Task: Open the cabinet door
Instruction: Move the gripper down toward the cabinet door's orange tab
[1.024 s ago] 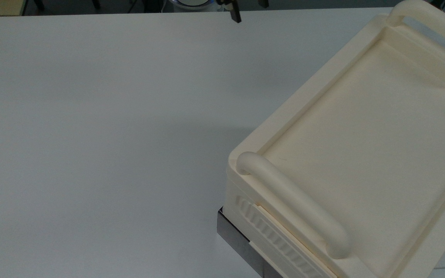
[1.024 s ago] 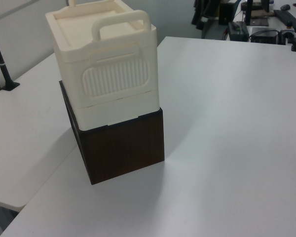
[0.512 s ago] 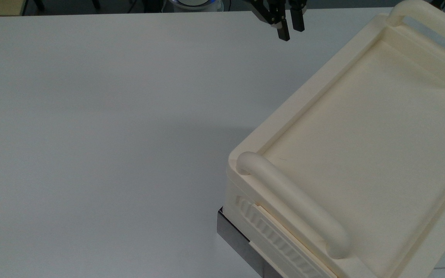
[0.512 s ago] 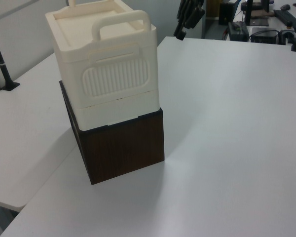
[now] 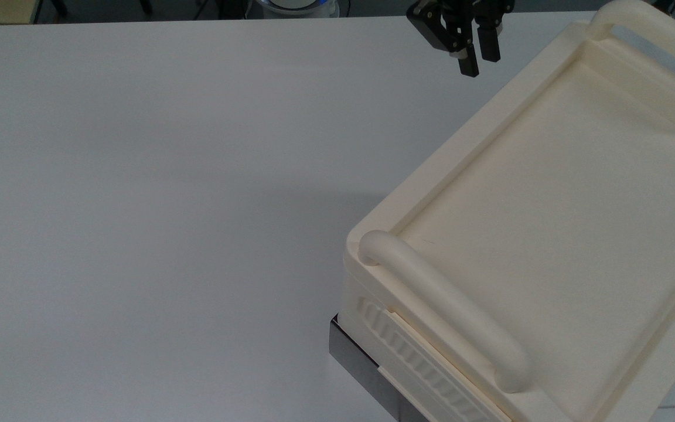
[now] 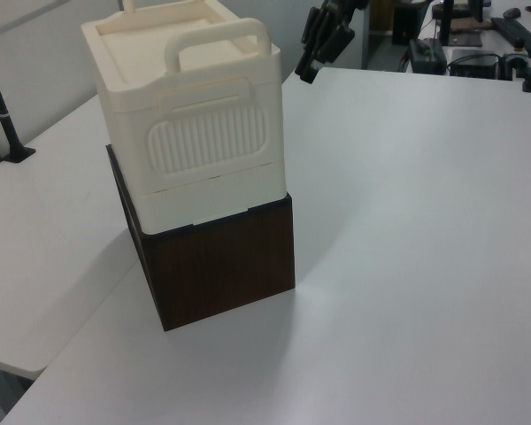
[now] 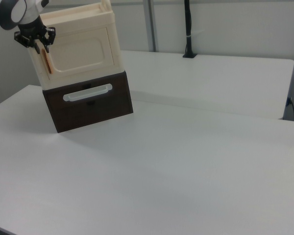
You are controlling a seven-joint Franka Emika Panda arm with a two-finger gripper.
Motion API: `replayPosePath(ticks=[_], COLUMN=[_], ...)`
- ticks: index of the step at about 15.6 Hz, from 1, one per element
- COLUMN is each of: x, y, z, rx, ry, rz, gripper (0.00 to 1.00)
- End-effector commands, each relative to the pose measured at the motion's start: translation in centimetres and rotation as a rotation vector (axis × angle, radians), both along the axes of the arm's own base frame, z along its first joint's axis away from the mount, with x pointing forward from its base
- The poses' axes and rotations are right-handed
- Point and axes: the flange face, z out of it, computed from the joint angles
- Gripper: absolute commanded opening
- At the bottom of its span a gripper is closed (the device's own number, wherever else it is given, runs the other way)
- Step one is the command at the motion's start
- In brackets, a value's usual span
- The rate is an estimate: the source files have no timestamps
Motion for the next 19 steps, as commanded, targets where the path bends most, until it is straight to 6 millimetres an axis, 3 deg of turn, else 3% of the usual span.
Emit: replayPosePath(ticks=[1,14,19], x=[0.4,1.1,1.9], y=[1.4,3.0,3.6], z=[-0.7,-1.1,-2.6], rx=[0.000,0.037,0.022], ry=[-0.026,-0.083,-0.080], rz=[-0.005,-0.017,-0.025], gripper=[0.31,0.31,0.31])
